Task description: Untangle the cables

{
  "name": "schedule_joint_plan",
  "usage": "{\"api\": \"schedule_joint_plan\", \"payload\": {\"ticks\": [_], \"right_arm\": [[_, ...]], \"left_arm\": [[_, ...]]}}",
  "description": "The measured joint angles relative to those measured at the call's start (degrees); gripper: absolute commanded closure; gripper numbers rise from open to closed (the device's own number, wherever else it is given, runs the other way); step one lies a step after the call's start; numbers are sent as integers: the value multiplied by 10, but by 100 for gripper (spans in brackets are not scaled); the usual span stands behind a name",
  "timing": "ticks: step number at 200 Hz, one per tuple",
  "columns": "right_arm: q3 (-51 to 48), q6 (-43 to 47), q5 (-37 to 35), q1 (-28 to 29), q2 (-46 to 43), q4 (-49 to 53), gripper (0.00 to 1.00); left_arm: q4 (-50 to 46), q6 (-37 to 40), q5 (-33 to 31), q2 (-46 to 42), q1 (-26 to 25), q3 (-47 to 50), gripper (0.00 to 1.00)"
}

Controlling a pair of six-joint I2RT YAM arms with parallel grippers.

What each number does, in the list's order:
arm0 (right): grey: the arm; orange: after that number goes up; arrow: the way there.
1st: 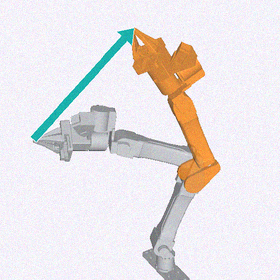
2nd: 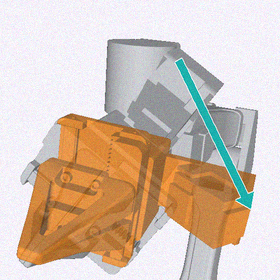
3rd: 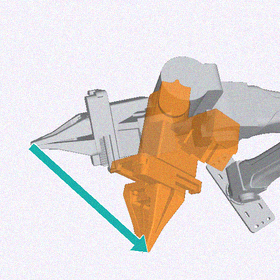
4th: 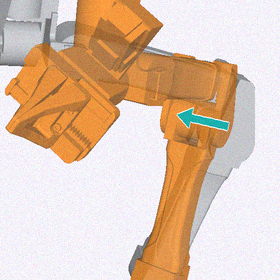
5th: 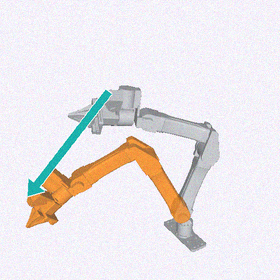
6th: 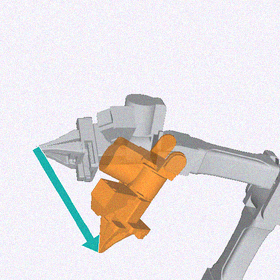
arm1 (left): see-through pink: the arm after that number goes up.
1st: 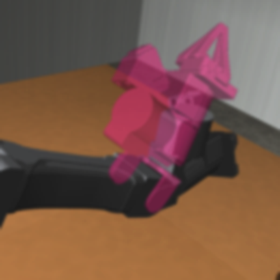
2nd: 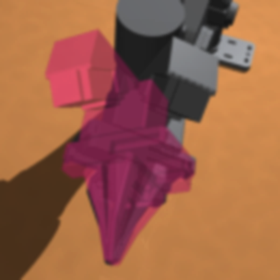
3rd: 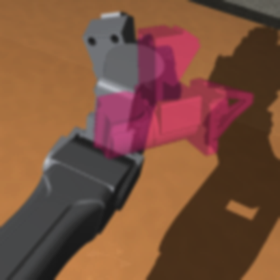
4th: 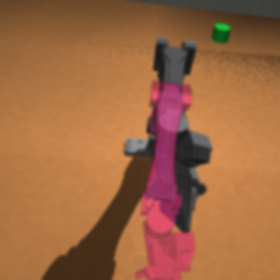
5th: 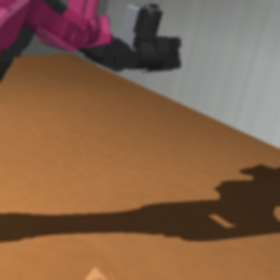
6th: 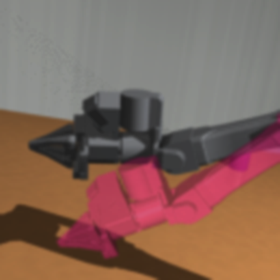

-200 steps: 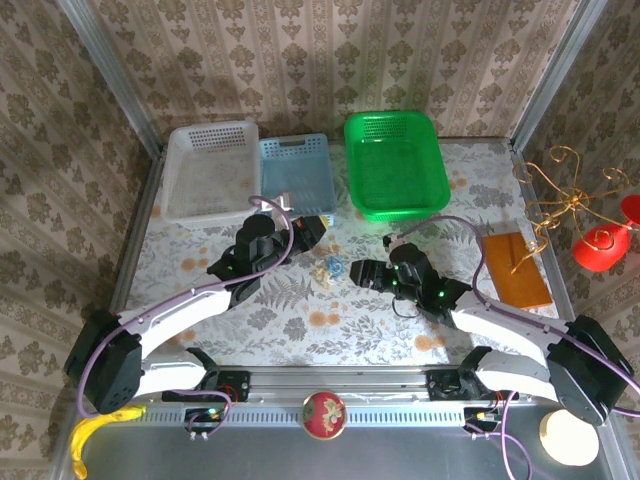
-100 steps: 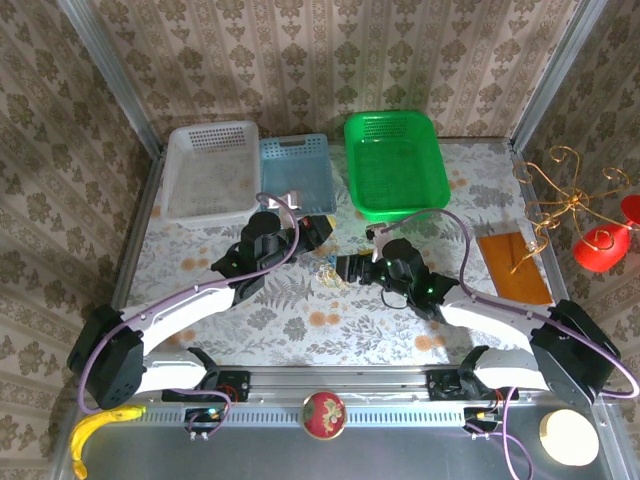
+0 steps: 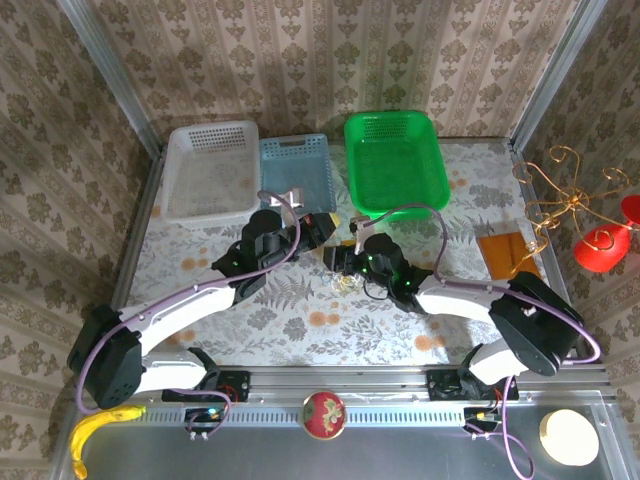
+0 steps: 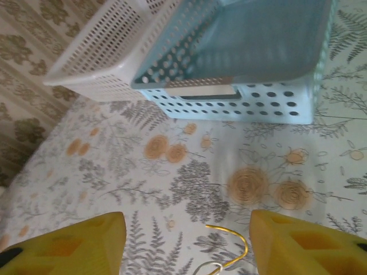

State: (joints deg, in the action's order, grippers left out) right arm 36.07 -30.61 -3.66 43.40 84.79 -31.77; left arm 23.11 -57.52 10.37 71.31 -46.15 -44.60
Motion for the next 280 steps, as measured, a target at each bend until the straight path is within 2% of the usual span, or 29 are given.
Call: {"api": "schedule_joint_plan", "payload": {"ticks": [32,63,97,125,151,186,229,280], "right_arm": [[-8,-7,-24,0,33,-23,61],[-42,-24,-44,0,52,-43,65],[-79,-54,-59,0,71,-54,66],[-89,-75,-67,2,82,-62,60],[-92,-90,-72,7,84,-71,49],[-96,-103,-76,10,77,-57,39],[-96,-106,-78,11,-5,6,30],[-96,-105,-90,11,-122,94,27]], "left_arm": [[-1,-10,8,0,0,-29,100],[-5,-19,26,0,1,-71,100],[-7,-25,47,0,2,-125,100],[-14,-24,62,0,9,-168,100],[-28,-19,71,0,17,-200,100],[-61,5,75,-2,28,-219,100],[-103,36,75,-5,49,-218,100],[-148,82,78,-6,110,-214,100]]}}
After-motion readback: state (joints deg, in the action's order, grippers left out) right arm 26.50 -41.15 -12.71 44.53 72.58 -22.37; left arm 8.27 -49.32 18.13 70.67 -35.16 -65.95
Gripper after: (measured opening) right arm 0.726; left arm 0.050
